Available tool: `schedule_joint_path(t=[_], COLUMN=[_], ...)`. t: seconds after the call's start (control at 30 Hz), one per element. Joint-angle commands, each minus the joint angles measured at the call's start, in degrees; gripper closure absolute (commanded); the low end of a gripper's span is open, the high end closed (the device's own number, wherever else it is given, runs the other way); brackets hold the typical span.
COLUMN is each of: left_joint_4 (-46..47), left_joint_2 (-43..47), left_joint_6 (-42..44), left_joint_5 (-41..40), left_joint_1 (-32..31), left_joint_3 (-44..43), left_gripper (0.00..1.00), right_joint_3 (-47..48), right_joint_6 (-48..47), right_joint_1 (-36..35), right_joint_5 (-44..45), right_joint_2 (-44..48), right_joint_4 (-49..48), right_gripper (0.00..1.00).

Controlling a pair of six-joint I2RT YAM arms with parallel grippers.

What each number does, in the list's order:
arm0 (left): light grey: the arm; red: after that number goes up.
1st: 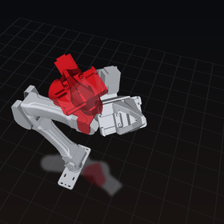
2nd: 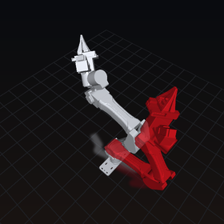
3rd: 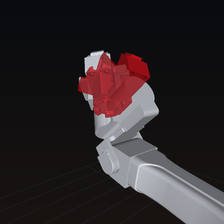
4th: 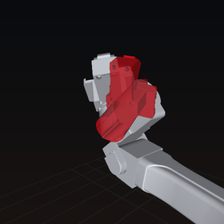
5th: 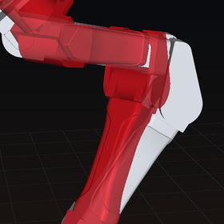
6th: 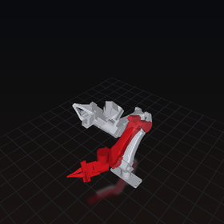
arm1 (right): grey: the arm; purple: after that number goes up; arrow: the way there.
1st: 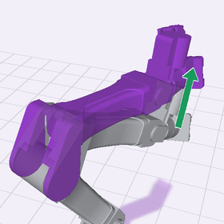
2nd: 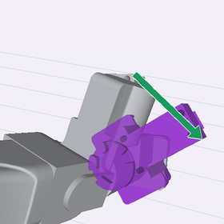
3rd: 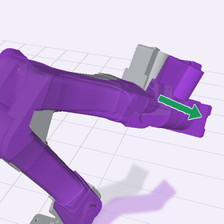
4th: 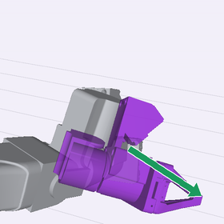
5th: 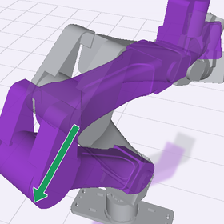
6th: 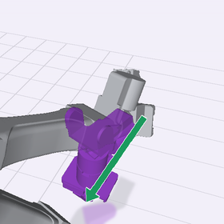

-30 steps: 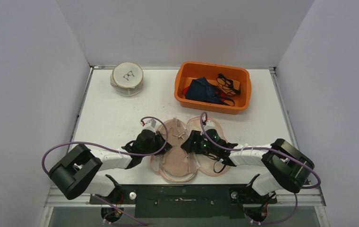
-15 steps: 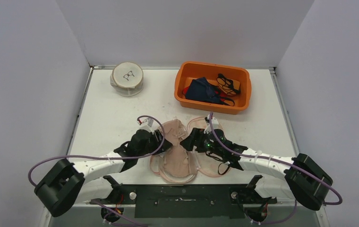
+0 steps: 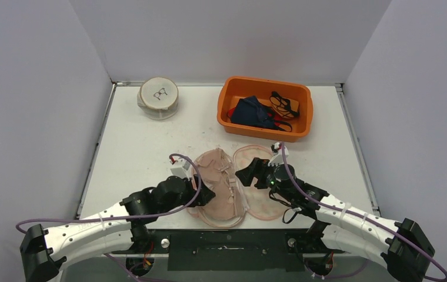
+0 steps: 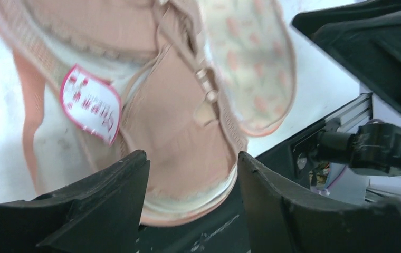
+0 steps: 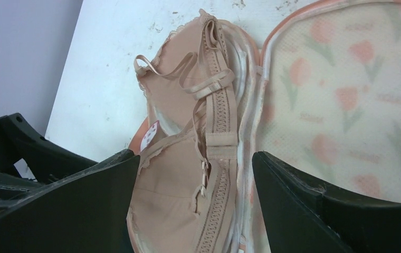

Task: Unzip the laundry bag and remove the bra
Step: Pick up the bra from the laundry bag.

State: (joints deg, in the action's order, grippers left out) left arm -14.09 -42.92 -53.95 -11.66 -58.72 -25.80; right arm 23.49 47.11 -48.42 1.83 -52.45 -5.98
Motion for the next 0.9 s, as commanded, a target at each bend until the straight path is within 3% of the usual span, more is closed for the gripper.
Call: schedule_joint_path(t=[0.0,0.23,0.63,0.87], left_joint_4=[-9.9,-8.8,-3.8,-2.7], left_joint_2=[3.1,9.0,-2.5,-1.8], left_joint_6=[-11.4,-22.4,-19.5,-20.1], left_joint_5=[-5.2,-5.2,-8.1,-8.4], left_joint_1=[-4.0,-6.9,-6.6,-6.5], left_joint_3=[1.0,6.5,3.7,4.7], left_gripper=[0.42,0.46,0.52,0.71], right_joint_3=[-2.1,-3.2,-4.5,-4.2], right_joint_6=[0.0,0.9,2.2,2.3], right_joint_1=[0.1,0.0,-0.4,-0.6], right_joint_5=[2.7,2.2,1.7,1.4], right_joint_2=[3.3,4.1,4.6,4.9], right_joint_4=[2.1,1.5,0.2,0.0], right_gripper=[0.20,0.20,0.20,0.20])
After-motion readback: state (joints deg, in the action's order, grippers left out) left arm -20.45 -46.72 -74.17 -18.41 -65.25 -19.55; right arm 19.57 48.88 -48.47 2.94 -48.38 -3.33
